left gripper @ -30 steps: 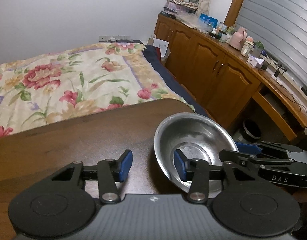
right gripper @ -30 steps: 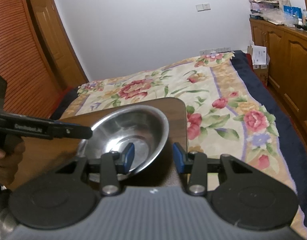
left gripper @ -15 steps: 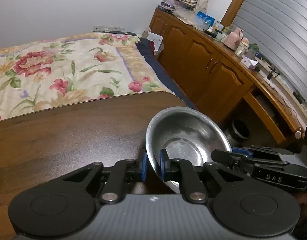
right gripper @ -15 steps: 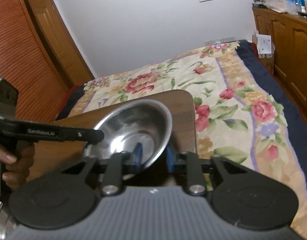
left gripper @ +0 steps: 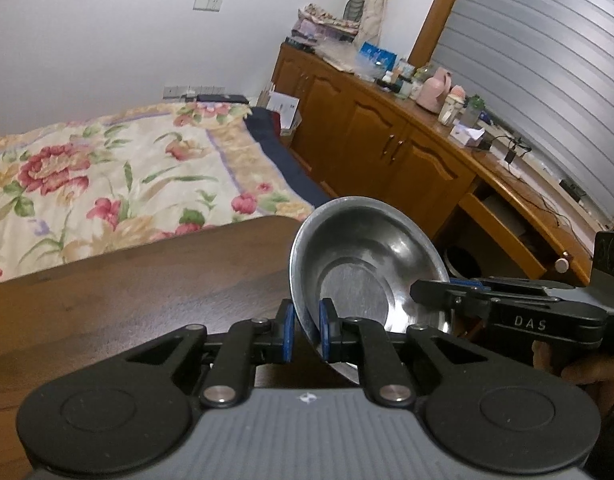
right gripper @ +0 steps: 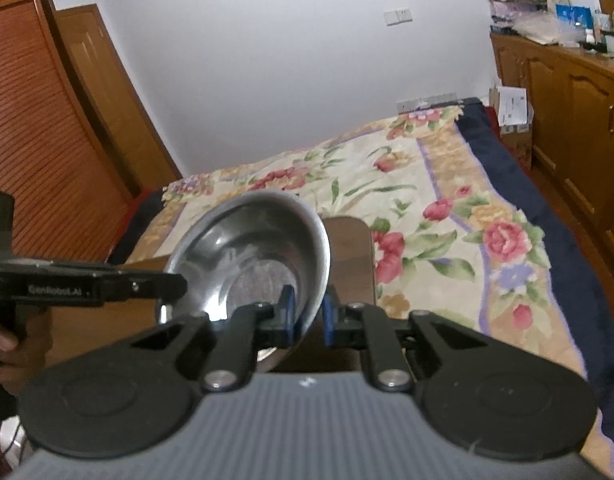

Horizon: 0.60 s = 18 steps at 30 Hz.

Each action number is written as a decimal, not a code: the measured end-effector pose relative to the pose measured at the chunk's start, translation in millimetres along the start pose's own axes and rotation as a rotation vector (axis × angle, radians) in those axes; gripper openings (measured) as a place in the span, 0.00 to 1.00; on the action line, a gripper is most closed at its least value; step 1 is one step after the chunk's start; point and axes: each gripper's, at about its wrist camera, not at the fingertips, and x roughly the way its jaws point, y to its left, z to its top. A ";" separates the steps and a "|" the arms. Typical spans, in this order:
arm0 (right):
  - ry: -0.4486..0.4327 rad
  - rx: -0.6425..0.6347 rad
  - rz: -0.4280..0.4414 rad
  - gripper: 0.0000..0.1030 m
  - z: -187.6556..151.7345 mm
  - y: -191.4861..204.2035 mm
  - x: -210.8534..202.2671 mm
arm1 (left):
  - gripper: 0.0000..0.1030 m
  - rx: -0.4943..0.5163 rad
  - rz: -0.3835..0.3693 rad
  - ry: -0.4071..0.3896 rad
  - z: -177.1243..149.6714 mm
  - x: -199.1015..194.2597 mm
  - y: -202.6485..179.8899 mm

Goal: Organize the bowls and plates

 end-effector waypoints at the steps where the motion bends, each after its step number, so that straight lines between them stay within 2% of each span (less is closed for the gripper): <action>1: -0.006 -0.002 0.000 0.15 0.9 1.0 -4.1 | 0.14 0.001 -0.003 -0.004 0.3 -3.0 -1.9; 18: -0.055 -0.045 0.002 0.15 2.5 28.6 -43.0 | 0.13 0.055 0.003 -0.100 -8.5 -66.8 -23.1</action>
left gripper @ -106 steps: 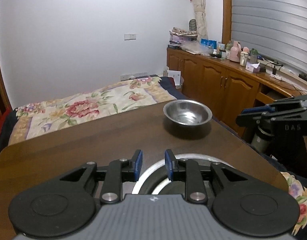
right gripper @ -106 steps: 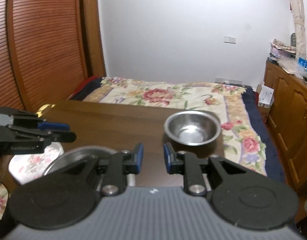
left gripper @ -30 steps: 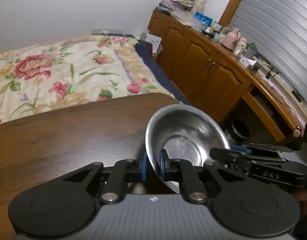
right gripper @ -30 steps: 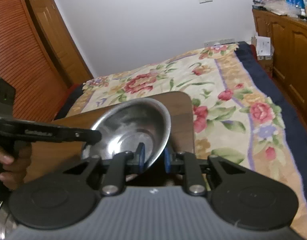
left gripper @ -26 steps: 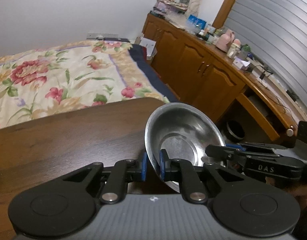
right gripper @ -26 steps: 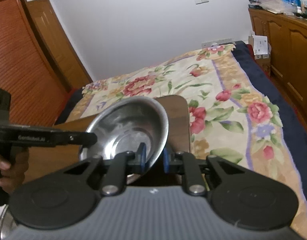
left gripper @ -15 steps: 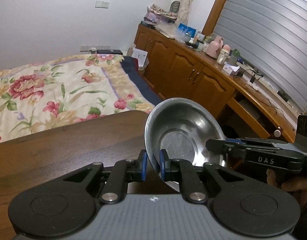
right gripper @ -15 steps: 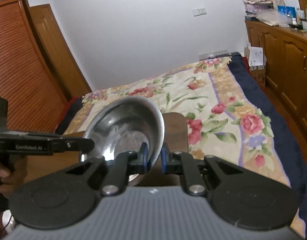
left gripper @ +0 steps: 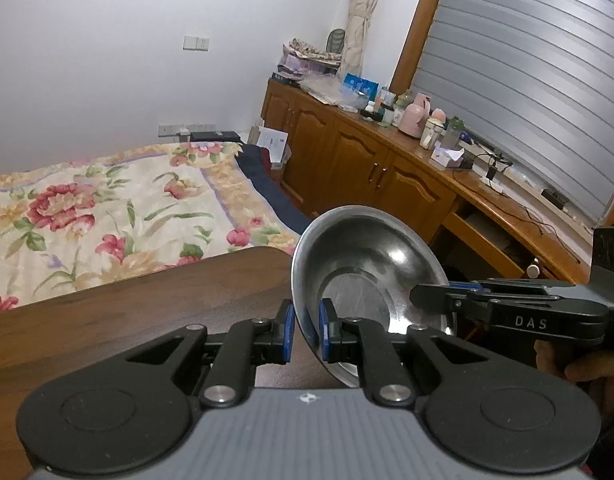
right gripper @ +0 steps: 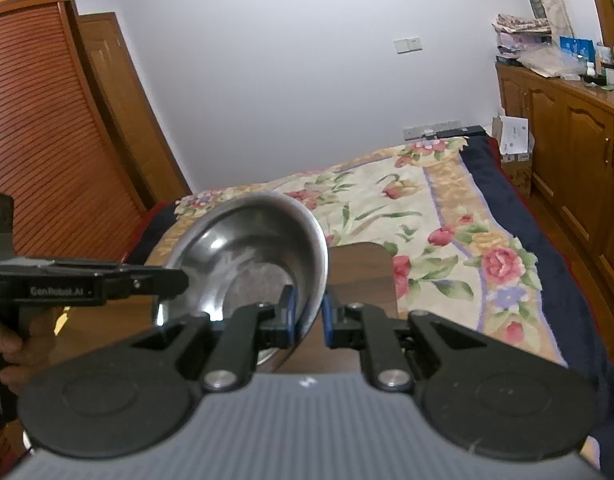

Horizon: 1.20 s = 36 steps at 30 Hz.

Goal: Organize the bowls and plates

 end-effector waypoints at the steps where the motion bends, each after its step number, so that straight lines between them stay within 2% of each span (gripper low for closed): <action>1: 0.001 -0.001 0.002 0.15 -0.5 2.4 -0.7 | 0.13 0.001 0.004 -0.003 -1.4 -4.5 -0.5; 12: 0.007 -0.026 0.024 0.15 -8.0 33.3 -16.3 | 0.13 -0.004 0.012 -0.043 -18.1 -54.5 -0.1; 28: -0.012 -0.065 0.084 0.14 -23.4 91.5 -39.4 | 0.13 -0.009 0.086 -0.098 -61.2 -129.9 4.8; 36: 0.011 -0.080 0.095 0.14 -41.8 105.4 -41.8 | 0.13 -0.037 0.082 -0.091 -92.3 -144.8 4.4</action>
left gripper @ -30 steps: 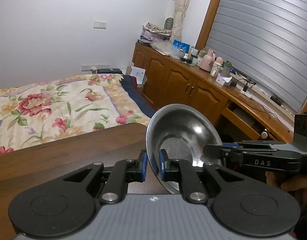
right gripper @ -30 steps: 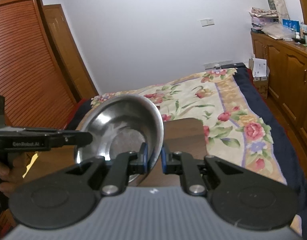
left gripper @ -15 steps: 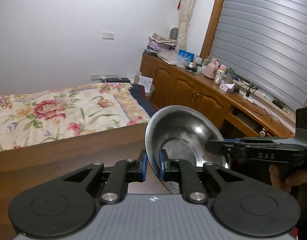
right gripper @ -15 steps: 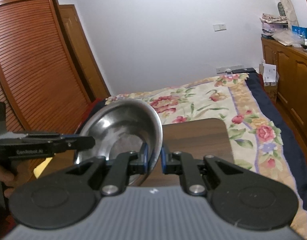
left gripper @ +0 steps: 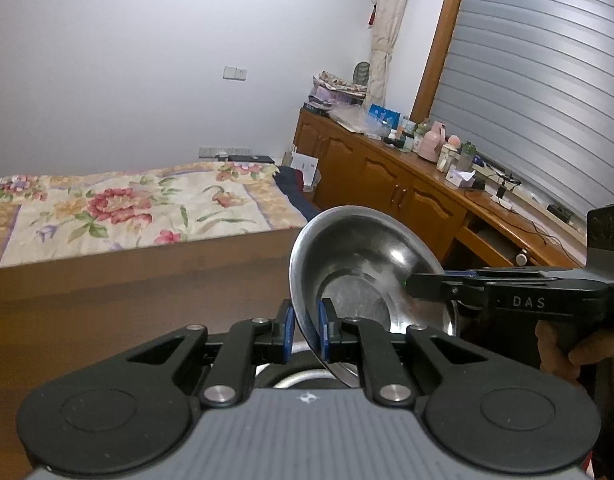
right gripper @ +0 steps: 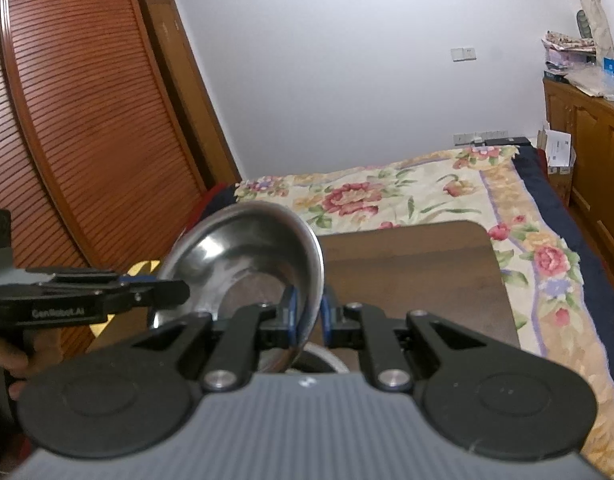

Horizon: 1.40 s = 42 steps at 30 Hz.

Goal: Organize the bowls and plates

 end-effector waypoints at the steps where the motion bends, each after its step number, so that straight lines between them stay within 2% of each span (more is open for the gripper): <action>1: 0.004 0.000 -0.001 0.14 -3.0 1.7 0.3 | 0.13 -0.007 -0.003 0.006 -4.1 0.0 0.2; 10: 0.037 0.006 -0.005 0.14 -27.5 6.5 4.0 | 0.13 -0.003 -0.001 0.016 -40.0 -1.4 0.9; 20: 0.096 0.049 -0.001 0.14 -60.0 7.1 21.9 | 0.13 0.038 0.067 0.053 -80.6 13.1 5.8; 26: 0.107 0.043 -0.005 0.14 -64.0 10.4 22.4 | 0.14 0.036 0.075 0.063 -89.4 16.9 8.9; 32: 0.114 0.013 -0.019 0.14 -68.2 17.0 27.4 | 0.16 0.128 0.146 0.043 -96.2 19.7 -0.6; 42: 0.073 -0.071 -0.084 0.14 -71.0 24.4 28.5 | 0.17 0.168 0.175 0.037 -103.9 27.9 -4.3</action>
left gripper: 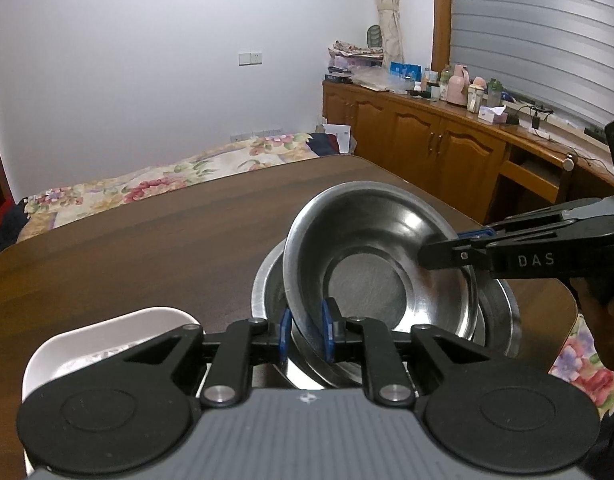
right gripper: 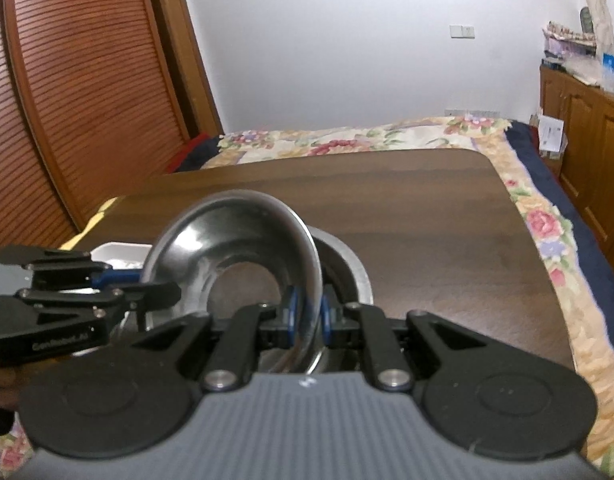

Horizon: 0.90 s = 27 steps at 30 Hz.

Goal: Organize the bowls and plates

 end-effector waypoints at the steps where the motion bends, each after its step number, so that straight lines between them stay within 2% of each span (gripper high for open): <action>1: 0.001 -0.004 -0.005 0.14 -0.2 -0.7 0.7 | 0.17 -0.001 0.001 -0.002 0.3 -0.2 -0.1; 11: -0.011 -0.027 -0.001 0.14 0.7 -3.4 3.1 | 0.17 -0.050 -0.011 -0.023 -4.9 -0.7 4.1; 22: -0.122 -0.055 0.013 0.14 10.4 -6.0 -14.4 | 0.17 -0.106 -0.034 -0.071 -0.4 -12.7 14.7; 27: -0.171 -0.067 -0.001 0.14 8.1 -8.2 -13.6 | 0.18 -0.127 -0.010 -0.116 3.0 -14.9 15.0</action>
